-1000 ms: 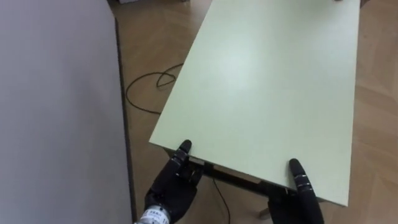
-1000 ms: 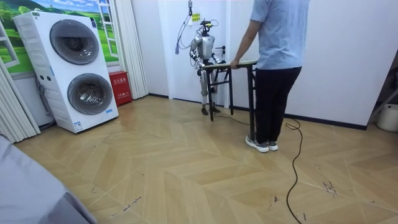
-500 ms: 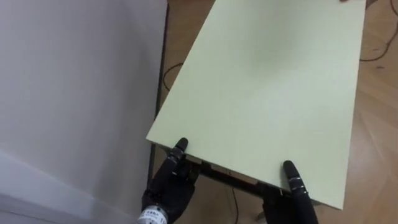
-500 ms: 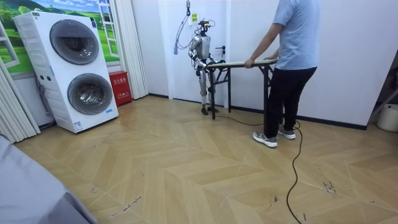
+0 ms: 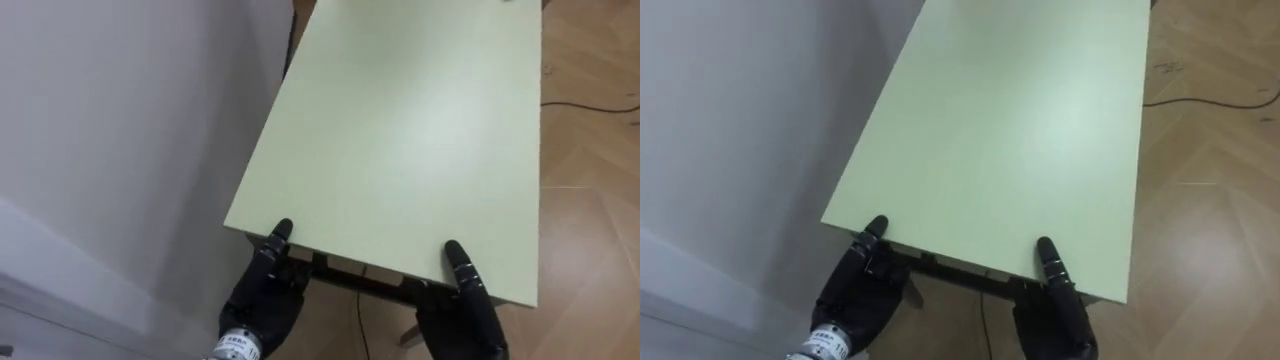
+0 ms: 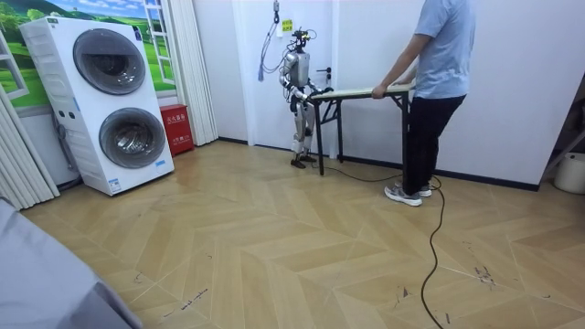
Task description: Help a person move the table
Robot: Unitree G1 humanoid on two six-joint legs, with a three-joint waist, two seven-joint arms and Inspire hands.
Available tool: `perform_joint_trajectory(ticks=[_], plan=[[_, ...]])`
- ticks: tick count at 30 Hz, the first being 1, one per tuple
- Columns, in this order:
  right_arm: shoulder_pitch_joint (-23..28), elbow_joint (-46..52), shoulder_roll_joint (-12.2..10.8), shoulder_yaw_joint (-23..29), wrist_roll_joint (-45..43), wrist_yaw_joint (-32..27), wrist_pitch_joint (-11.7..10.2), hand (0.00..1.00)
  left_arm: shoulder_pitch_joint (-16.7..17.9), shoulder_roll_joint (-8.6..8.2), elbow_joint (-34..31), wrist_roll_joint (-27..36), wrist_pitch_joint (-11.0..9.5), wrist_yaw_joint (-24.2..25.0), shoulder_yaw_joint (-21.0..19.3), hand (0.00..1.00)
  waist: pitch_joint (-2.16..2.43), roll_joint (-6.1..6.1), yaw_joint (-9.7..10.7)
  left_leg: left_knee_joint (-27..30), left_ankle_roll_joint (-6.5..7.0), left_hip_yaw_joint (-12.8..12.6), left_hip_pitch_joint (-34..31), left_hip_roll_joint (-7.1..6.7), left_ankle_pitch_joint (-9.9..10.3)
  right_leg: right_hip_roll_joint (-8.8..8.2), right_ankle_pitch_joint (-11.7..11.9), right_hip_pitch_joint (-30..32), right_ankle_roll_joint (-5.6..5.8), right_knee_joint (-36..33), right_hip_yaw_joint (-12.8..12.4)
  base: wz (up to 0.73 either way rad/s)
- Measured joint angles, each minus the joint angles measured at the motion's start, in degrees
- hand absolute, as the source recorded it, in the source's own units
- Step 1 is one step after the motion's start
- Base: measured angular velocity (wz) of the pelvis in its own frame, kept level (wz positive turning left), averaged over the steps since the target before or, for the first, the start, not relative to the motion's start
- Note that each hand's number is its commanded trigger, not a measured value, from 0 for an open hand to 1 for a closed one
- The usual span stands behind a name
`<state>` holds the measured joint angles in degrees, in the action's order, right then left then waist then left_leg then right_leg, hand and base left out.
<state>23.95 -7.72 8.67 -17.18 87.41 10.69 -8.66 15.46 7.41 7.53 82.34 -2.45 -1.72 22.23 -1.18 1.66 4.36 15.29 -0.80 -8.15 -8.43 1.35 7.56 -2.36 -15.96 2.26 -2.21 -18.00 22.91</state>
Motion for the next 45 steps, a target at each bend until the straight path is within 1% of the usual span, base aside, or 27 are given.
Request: perform_joint_trajectory(ticks=[1, 3, 4, 8, 10, 12, 15, 18, 20, 21, 25, 30, 34, 37, 39, 42, 44, 45], plan=[[0.00, 0.00, 0.20, 0.09, 0.00, -0.04, 0.06, 1.00, 0.17, -0.05, 0.00, -0.16, 0.05, 0.01, 0.00, 1.00, 0.00, 0.00, -0.06, 0.00, 0.08, -0.26, 0.09, 0.00, 0.05, -0.05, 0.03, 0.00, 0.03, -0.07, -0.17, -0.06], [-0.03, -0.01, 0.11, 0.46, 0.39, -0.08, 0.67, 1.00, 0.35, -0.11, 0.03, -0.58, 0.07, -0.01, -0.03, 1.00, -0.04, -0.07, -1.12, -1.01, 0.19, -1.29, 1.19, -0.05, 0.10, -0.18, 0.09, -0.03, -0.03, -0.39, -1.55, -0.13], [-0.03, -0.01, 0.12, 0.53, 0.55, -0.12, 1.01, 1.00, 0.34, 0.10, 0.02, -0.58, 0.07, -0.01, -0.03, 1.00, -0.10, -0.16, -1.50, -1.69, 0.20, -1.47, 1.80, -0.19, 0.10, -0.18, 0.09, -0.07, -0.03, -0.62, -2.58, -0.12], [-0.20, -0.02, 0.05, 0.48, 0.80, -0.89, 1.43, 1.00, 0.33, 0.28, 0.01, -0.71, 0.06, 0.02, -0.22, 1.00, -0.21, -0.34, -2.22, -2.30, 0.21, -1.81, 2.70, -0.34, 0.11, -0.10, 0.12, -0.19, -0.07, -0.61, -4.17, -0.04], [-0.35, -0.02, 0.09, 0.50, 0.94, -0.90, 1.80, 1.00, 0.35, 0.71, 0.01, -0.71, 0.06, 0.82, -0.30, 1.00, -0.53, -0.83, -3.12, -2.63, 0.19, -2.50, 3.04, -0.20, 0.13, -0.04, 0.15, -0.23, -0.13, -0.45, -4.33, -0.10], [-0.87, -0.02, 0.16, 0.48, 1.01, -0.92, 1.92, 1.00, 0.34, 0.95, 0.00, -0.93, 0.05, 1.28, -0.48, 1.00, -0.60, -0.94, -3.20, -2.52, 0.22, -2.45, 2.91, -0.18, 0.17, -0.03, 0.20, -0.28, -0.22, -0.28, -4.27, 0.00], [-1.94, -0.02, 0.27, 0.38, 0.98, -1.46, 2.36, 1.00, 0.34, 0.57, 0.00, -1.50, 0.03, 1.29, -1.52, 1.00, -0.71, -1.11, -3.07, -2.19, 0.32, -2.30, 2.44, -0.14, 0.29, 0.10, 0.50, -0.35, -0.75, 0.42, -4.25, 0.02], [-2.39, -0.02, 0.35, 0.42, 0.89, -1.64, 2.53, 1.00, 0.46, 1.02, 0.01, -1.55, 0.05, 1.28, -1.79, 1.00, -0.87, -1.37, -3.31, -1.69, 0.49, -2.18, 1.96, -0.13, 0.57, 0.14, 0.66, -0.05, -1.02, 0.38, -4.95, 0.03], [-3.34, -0.02, 0.79, 0.60, 0.82, -2.32, 2.83, 1.00, 0.46, 0.93, 0.01, -1.53, 0.06, 1.33, -1.91, 1.00, -0.87, -1.36, -3.37, -1.71, 0.62, -2.20, 2.00, -0.28, 0.65, 0.13, 0.78, -0.04, -1.23, 0.52, -5.67, -0.03], [-3.94, -0.02, 0.97, 0.89, 0.82, -2.76, 3.35, 1.00, 0.45, 0.74, 0.00, -1.53, 0.06, 1.53, -2.11, 1.00, -0.86, -1.35, -3.38, -1.71, 0.78, -2.19, 2.06, -0.35, 0.76, 0.10, 0.81, -0.12, -1.28, 0.57, -5.69, 0.00], [-4.49, -0.02, 0.96, 0.85, 0.84, -4.21, 3.78, 1.00, 0.46, 0.54, 0.01, -1.53, 0.06, 1.94, -2.54, 1.00, -0.84, -1.35, -3.97, -1.91, 0.89, -2.14, 2.17, -0.77, 0.80, -0.04, 0.90, -0.54, -1.44, 1.45, -5.89, 0.00], [-4.52, -0.02, 0.66, 0.55, 0.84, -4.79, 3.81, 1.00, 0.50, 0.47, 0.02, -1.54, 0.12, 1.96, -3.24, 1.00, -0.81, -1.40, -4.29, -1.97, 1.05, -2.06, 2.22, -0.92, 0.90, -0.12, 0.90, -0.69, -1.44, 1.58, -5.94, 0.00], [-4.52, -0.02, 0.92, 0.56, 0.83, -5.12, 3.84, 1.00, 1.00, 0.43, 0.02, -1.54, 0.86, 1.96, -3.24, 1.00, -0.76, -1.54, -4.56, -2.67, 1.06, -2.02, 3.01, -1.16, 0.91, -0.10, 0.92, -1.56, -1.44, 2.47, -6.08, 0.00], [-4.52, -0.02, 1.00, 0.55, 0.25, -5.21, 3.84, 1.00, 1.11, 0.45, 0.02, -1.53, 0.93, 1.95, -3.30, 1.00, -0.69, -1.67, -4.68, -2.72, 1.06, -1.97, 3.19, -1.18, 0.91, -0.05, 0.92, -1.76, -1.44, 2.50, -6.53, 0.00], [-4.53, -0.02, 0.98, 0.55, 0.24, -5.21, 3.84, 1.00, 1.21, 0.46, 0.04, -1.54, 0.98, 1.96, -3.34, 1.00, -0.66, -1.72, -4.77, -3.30, 1.06, -1.92, 3.59, -1.22, 0.91, 0.09, 0.92, -1.96, -1.43, 2.73, -7.28, 0.00], [-4.54, -0.02, 1.11, 0.55, 0.23, -5.30, 4.05, 1.00, 1.37, 0.45, 0.04, -1.54, 1.18, 1.96, -3.46, 1.00, -0.62, -1.81, -4.85, -3.98, 1.06, -1.90, 4.19, -1.35, 0.91, 0.15, 0.93, -2.62, -1.41, 3.43, -7.29, 0.00], [-4.53, -0.03, 1.21, 0.54, 0.23, -5.30, 4.40, 1.00, 1.44, 0.48, 0.04, -1.55, 1.18, 1.97, -3.52, 1.00, -0.63, -1.82, -4.88, -4.13, 1.05, -1.51, 4.32, -1.40, 0.90, 0.18, 0.94, -2.70, -1.39, 3.39, -7.30, 0.05], [-4.50, -0.06, 1.19, 0.54, 0.23, -5.30, 4.50, 1.00, 1.49, 0.53, 0.04, -1.54, 1.18, 1.97, -3.56, 1.00, -0.63, -1.82, -4.90, -4.56, 1.05, -0.76, 4.71, -1.41, 0.90, 0.26, 0.96, -2.77, -1.36, 3.14, -7.29, 0.04]])
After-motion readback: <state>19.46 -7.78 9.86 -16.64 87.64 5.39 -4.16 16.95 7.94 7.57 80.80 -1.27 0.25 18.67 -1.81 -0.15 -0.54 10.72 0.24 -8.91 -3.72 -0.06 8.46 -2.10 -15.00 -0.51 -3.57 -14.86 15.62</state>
